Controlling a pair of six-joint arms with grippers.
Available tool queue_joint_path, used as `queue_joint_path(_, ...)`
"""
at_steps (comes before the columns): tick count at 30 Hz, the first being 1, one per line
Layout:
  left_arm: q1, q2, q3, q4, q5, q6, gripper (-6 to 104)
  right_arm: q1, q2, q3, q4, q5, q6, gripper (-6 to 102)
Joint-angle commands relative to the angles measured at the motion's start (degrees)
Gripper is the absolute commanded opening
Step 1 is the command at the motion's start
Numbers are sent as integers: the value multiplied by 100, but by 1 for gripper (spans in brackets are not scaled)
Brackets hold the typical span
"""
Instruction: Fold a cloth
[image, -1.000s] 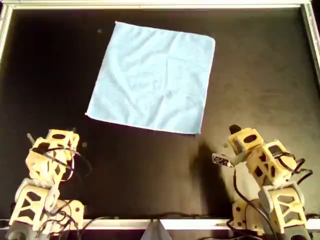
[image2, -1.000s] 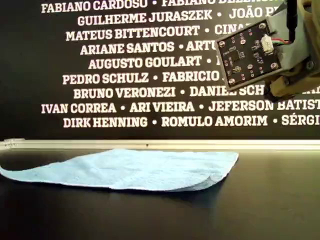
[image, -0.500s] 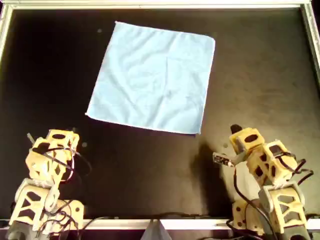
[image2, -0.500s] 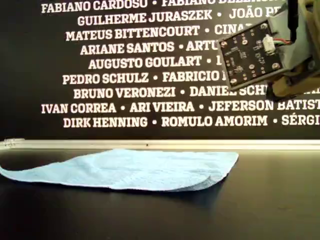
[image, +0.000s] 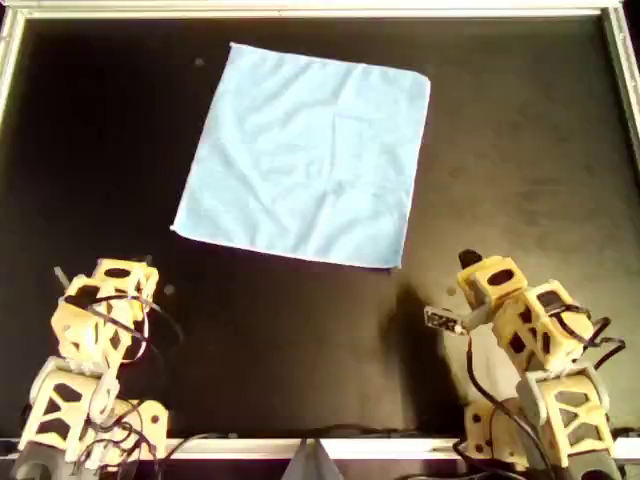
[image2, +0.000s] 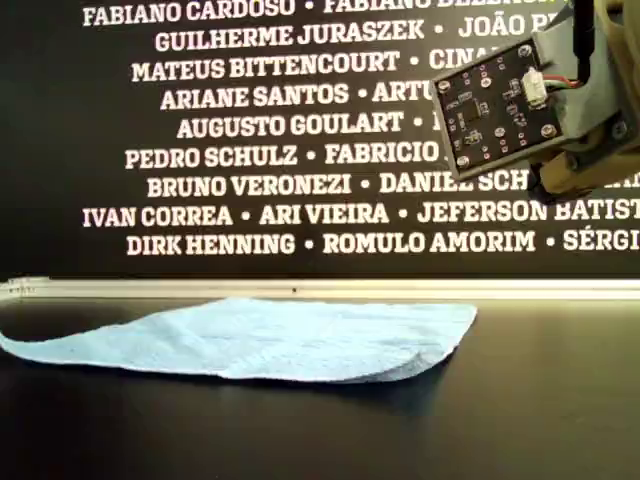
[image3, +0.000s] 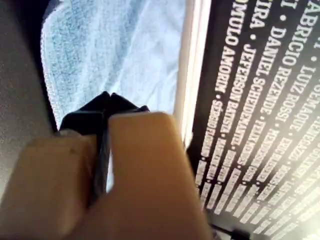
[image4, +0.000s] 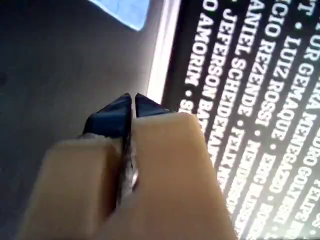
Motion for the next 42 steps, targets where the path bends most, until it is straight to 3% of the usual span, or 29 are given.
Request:
queue_joint_path(1, -167, 70, -97, -167, 53, 26, -1, 18, 211, 35, -308, -167, -44, 2)
queue_joint_path(6, -193, 70, -97, -158, 44, 44, 14, 26, 211, 53, -308, -510, 9, 4)
queue_joint_path(11, -193, 53, -88, -149, 44, 44, 35, 26, 79, 44, -308, -835, 44, 24)
queue_joint_path(15, -193, -35, -88, -149, 44, 44, 34, 26, -457, 18, -308, -949, 44, 35)
queue_joint_path(21, -193, -1389, -316, -237, 44, 53, 32, 35, -1995, -615, -308, -1257, 44, 36)
queue_joint_path(30, -193, -3718, -1547, -1204, 44, 44, 33, 26, -4939, -2487, -316, -2013, 44, 37)
queue_joint_path(42, -185, -4975, -2250, -1450, 26, 44, 33, 18, -5818, -3023, -325, -2030, 18, 37)
